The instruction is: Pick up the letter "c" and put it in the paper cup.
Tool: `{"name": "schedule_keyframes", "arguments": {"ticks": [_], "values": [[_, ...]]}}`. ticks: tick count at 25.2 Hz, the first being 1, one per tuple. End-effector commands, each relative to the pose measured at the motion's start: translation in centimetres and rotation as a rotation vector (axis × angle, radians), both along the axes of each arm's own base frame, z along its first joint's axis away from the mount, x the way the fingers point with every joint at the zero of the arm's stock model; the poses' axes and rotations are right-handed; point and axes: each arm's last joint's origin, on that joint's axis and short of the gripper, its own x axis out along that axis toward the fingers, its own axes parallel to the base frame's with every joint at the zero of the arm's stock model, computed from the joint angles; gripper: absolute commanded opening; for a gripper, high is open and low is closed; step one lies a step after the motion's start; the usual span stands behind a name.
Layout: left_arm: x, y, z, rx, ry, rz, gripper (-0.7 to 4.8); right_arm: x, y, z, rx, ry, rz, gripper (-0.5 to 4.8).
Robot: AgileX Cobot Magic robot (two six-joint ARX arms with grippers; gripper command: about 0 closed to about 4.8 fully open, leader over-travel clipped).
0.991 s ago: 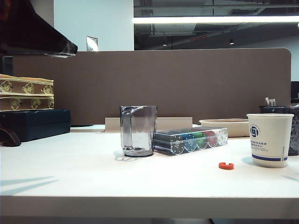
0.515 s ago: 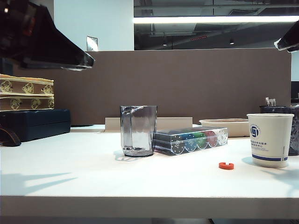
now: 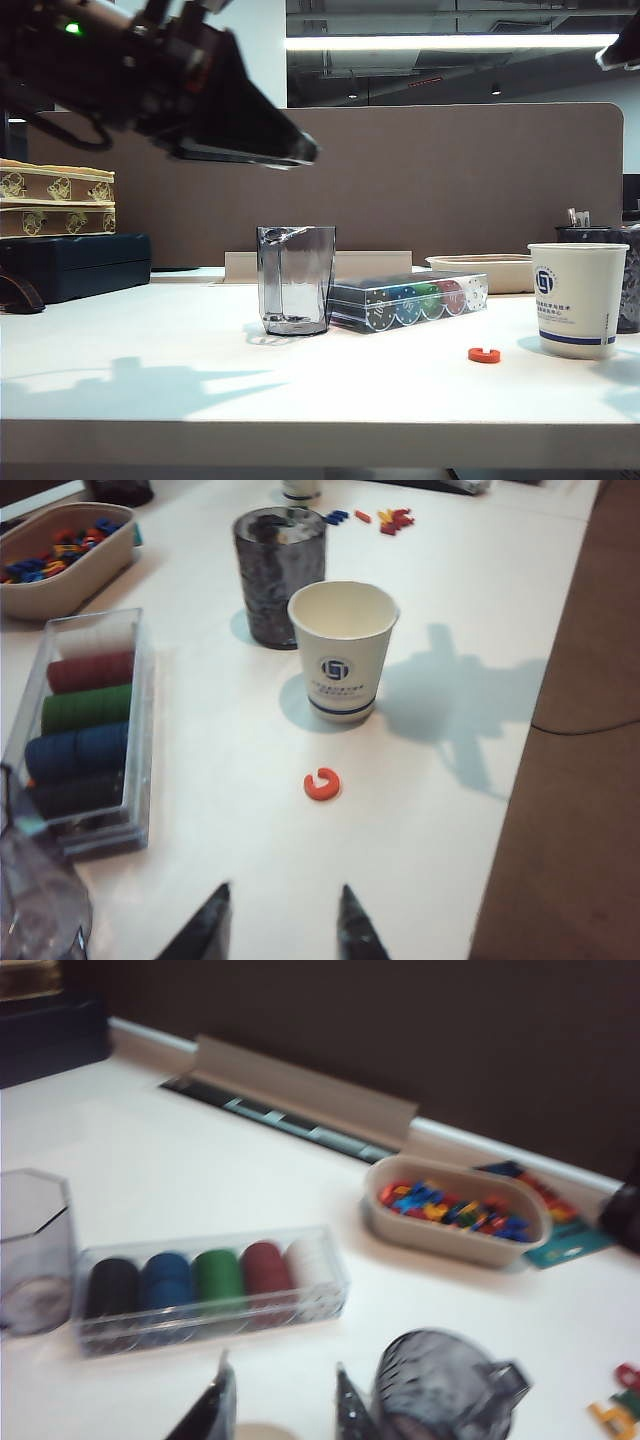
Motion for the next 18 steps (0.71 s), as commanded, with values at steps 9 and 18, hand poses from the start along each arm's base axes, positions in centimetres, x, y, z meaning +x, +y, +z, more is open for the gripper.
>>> {"name": "schedule_keyframes", "arguments": {"ticks": [9,18], "values": [[1.3,-5.2,-1.5,0.089,0.002,-0.092,1.30,0.4,-2.0,2.7,-0.064,-0.111,-0.119,1.54],[3.4,-7.7,-2.5,0.108,0.020,-0.096,1.30,0.7,-2.0,3.4,-0.106,-0.132,-0.129,1.54]]}}
